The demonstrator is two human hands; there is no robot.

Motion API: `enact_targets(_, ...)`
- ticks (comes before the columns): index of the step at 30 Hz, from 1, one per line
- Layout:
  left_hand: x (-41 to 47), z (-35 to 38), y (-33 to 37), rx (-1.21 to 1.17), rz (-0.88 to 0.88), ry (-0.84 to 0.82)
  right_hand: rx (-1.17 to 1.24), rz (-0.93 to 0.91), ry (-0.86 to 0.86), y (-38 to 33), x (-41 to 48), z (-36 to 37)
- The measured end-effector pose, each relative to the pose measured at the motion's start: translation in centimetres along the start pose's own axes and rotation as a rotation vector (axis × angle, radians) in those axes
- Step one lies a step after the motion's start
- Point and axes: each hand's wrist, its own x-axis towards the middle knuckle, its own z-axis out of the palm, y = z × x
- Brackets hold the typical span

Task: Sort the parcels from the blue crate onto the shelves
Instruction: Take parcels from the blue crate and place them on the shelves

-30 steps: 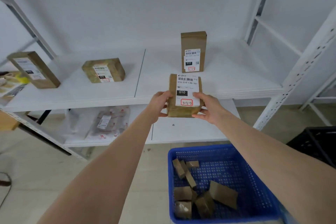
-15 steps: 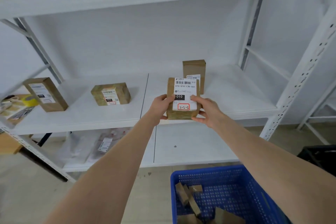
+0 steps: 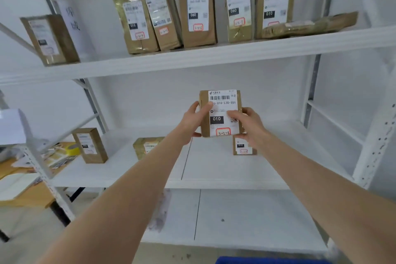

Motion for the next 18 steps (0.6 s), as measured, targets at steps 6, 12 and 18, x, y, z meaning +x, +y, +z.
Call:
enact_targets(6, 0.3, -5.2, 6.1, -0.042, 0.203, 0.149, -0.036, -0.287, -0.009, -5.8, 0.2, 5.8)
enact_targets(12, 0.8, -12.1, 9.9, -0.032, 0.399, 0.192, -0.063, -0.527, 0.068, -9.1, 0.1, 12.6)
enact_targets(18, 2.5, -22.2, 13.7, 0.087, 0.611, 0.201, -0.219, -0.593, 0.024, -12.0, 1.0, 21.4)
